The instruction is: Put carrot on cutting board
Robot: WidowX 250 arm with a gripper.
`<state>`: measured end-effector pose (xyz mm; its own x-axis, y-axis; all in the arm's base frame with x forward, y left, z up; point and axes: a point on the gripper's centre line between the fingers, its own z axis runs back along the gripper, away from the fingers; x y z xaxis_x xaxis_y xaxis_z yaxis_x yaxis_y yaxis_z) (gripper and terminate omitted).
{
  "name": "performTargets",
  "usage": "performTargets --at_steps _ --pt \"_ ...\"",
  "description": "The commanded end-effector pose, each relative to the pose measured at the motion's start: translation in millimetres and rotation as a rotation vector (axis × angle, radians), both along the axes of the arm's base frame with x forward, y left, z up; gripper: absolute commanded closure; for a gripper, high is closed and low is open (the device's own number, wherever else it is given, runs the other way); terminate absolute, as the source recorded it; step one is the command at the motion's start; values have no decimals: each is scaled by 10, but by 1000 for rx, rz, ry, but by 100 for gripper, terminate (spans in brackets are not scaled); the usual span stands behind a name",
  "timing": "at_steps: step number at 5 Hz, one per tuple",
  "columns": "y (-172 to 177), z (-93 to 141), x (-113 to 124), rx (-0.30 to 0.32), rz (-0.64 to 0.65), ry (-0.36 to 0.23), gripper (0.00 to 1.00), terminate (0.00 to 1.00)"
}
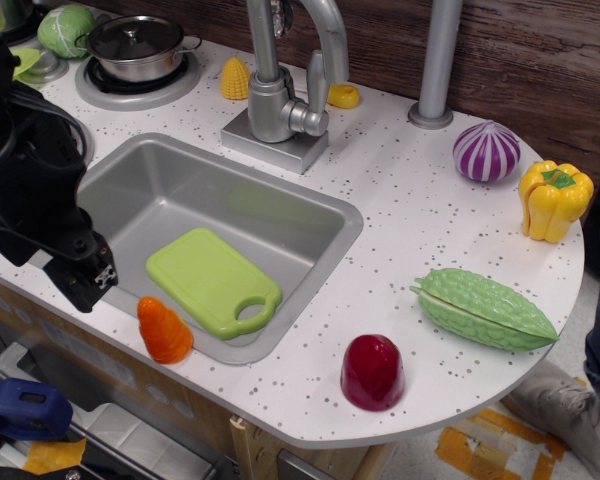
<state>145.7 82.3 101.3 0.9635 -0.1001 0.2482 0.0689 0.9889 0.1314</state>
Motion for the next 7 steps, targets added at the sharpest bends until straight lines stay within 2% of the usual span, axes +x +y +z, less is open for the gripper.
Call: performTargets --at_steps 1,2,4,7 --pt "0 0 0 0 0 0 0 0" --pt "-70 -153 169 2 -17 -37 0 0" --pt "-161 -372 324 -8 -28 -102 0 0" --pt "-173 -591 406 -73 -45 -139 0 0"
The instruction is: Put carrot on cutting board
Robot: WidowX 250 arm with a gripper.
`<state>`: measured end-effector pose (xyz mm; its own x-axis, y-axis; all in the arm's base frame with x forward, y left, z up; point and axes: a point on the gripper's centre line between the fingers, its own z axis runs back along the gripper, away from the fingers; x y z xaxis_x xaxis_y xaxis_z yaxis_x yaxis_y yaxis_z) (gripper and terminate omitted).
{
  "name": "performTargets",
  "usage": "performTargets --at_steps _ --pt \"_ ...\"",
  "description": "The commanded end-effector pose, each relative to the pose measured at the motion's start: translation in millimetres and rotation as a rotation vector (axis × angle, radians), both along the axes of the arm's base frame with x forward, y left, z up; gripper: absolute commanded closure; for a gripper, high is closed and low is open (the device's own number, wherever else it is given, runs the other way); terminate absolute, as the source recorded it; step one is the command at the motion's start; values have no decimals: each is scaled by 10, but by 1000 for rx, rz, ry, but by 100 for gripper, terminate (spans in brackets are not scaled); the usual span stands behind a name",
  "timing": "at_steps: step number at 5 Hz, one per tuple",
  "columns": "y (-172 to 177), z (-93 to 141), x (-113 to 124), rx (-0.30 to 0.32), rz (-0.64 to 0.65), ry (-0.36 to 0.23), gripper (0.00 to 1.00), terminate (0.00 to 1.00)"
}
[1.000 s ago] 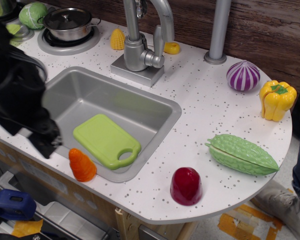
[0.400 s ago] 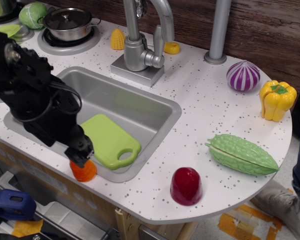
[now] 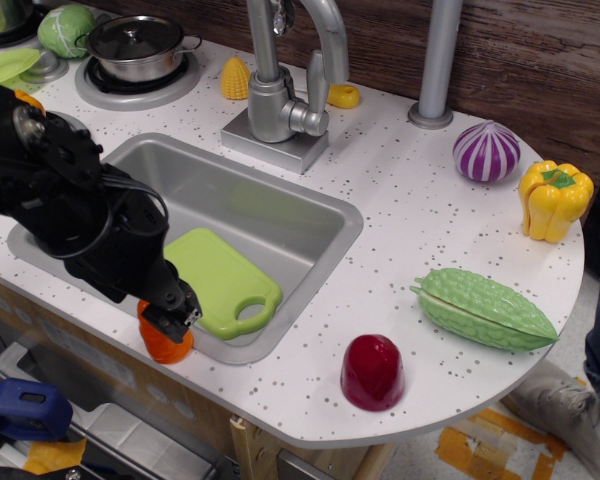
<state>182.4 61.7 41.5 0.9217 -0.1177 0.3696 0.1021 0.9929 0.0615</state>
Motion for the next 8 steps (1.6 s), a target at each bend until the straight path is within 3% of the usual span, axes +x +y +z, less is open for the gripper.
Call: performTargets --at_steps 1,3,4,5,6,7,8 --pt "48 -43 62 -12 -10 -21 0 0" --pt "-11 -138 40 -39 1 -13 0 0" --pt "-21 -187 25 -48 2 -13 100 0" --pt "-12 -182 32 -48 2 -12 100 0" --pt "69 72 212 31 -4 -10 100 0" --pt "240 310 461 73 -53 4 100 0" --pt "368 317 721 120 -115 -5 100 0"
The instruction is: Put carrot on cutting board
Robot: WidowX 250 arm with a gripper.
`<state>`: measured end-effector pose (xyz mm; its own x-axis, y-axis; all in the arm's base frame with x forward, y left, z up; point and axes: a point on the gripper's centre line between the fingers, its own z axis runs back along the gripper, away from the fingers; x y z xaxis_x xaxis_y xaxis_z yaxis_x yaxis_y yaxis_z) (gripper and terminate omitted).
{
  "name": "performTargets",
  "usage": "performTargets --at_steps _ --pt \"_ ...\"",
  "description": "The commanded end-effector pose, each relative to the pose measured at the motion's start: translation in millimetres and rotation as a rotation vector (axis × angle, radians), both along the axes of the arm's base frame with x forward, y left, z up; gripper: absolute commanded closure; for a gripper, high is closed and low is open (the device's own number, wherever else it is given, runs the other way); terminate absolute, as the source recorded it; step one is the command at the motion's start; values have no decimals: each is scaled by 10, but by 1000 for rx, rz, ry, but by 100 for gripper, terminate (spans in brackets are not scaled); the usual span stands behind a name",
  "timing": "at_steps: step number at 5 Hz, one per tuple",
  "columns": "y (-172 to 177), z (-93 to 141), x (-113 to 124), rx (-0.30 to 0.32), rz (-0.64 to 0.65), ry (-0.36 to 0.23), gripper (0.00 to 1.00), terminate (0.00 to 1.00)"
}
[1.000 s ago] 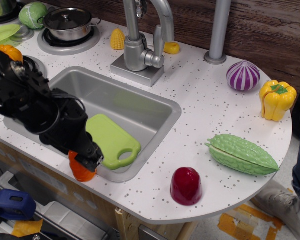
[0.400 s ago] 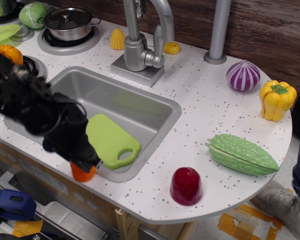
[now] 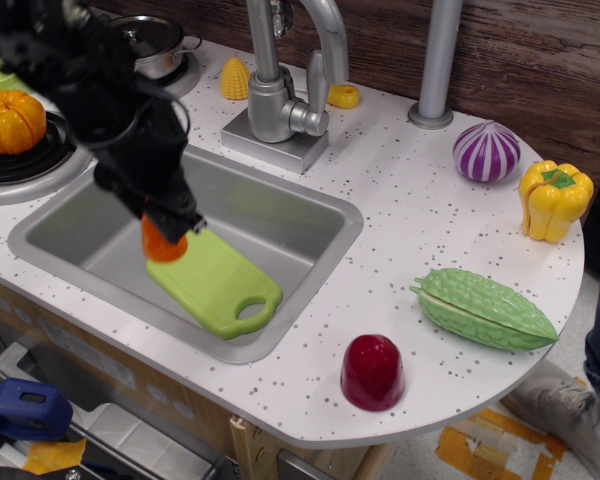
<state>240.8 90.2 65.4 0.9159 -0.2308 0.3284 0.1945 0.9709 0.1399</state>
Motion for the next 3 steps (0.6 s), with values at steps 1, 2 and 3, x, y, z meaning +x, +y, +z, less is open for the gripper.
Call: performTargets --at_steps 1,2,3 --pt "159 -109 272 33 -73 -55 100 0" --pt "246 -310 364 31 -111 -71 100 0" --pt "322 -504 452 10 -155 -83 100 0"
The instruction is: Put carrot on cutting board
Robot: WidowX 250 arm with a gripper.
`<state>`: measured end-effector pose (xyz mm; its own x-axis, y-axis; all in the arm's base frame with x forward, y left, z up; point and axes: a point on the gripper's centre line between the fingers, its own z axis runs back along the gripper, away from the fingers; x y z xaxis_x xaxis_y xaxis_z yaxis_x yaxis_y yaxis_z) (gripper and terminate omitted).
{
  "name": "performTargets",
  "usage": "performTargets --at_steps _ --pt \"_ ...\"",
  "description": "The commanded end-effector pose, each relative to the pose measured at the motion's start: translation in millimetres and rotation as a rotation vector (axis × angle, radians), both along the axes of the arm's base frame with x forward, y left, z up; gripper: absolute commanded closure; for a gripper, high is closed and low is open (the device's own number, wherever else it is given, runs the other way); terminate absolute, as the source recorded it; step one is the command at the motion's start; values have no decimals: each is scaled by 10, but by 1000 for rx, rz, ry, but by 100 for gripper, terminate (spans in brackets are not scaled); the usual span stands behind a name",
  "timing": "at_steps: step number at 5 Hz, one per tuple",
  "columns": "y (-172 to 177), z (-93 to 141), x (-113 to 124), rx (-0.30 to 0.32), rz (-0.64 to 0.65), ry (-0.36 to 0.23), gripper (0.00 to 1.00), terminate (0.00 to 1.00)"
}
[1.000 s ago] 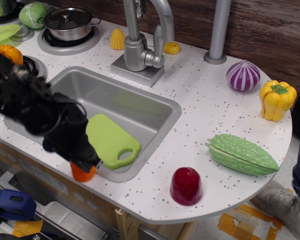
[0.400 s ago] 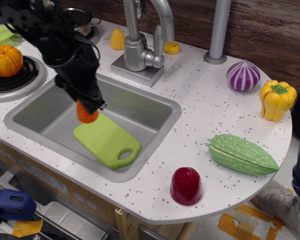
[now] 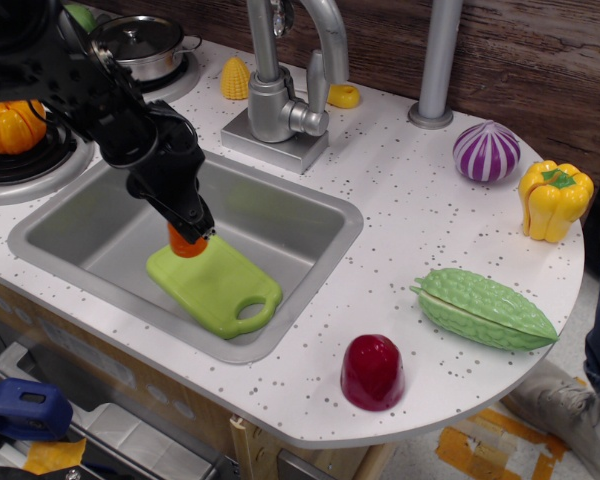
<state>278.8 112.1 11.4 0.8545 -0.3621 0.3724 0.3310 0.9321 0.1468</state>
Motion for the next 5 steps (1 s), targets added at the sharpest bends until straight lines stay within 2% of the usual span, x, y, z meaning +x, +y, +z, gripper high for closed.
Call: performTargets --at_steps 1,2,3,4,5 --pt "107 -87 127 -9 -35 -36 100 0" --pt "68 -166 171 -43 -65 -36 0 0" --pt "49 -193 168 -68 -71 -33 0 0" --pt "40 -194 167 -94 -62 -2 0 0" --pt "40 -194 167 -94 -62 -2 0 100"
